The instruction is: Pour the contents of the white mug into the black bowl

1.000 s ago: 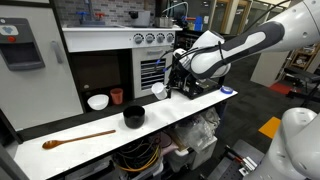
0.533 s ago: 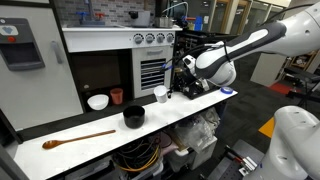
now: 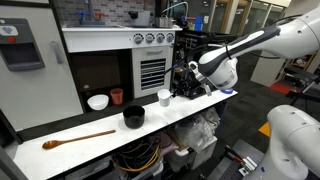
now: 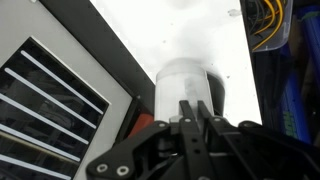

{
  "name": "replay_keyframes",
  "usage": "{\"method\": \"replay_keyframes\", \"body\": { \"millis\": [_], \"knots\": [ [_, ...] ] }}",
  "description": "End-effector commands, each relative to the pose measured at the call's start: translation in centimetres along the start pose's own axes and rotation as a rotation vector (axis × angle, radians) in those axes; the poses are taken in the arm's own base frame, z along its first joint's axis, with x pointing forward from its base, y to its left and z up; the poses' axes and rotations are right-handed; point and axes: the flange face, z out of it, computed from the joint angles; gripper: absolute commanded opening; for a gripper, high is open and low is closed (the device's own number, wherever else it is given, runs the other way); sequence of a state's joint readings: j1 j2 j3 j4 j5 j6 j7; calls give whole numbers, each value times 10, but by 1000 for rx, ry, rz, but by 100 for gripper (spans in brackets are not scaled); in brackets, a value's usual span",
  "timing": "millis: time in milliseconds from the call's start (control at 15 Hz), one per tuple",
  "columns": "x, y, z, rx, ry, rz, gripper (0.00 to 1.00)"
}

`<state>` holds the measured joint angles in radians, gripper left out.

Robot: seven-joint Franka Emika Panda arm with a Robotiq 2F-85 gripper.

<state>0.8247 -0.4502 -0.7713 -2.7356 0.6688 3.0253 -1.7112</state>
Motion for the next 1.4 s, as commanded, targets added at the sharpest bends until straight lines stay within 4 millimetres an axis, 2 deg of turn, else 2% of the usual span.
{"method": "replay_keyframes", "body": {
  "millis": [0, 1333],
  "knots": [
    [-11, 0, 6, -9, 25, -14, 2],
    [-56, 19, 69, 19, 137, 27, 2]
  ]
}}
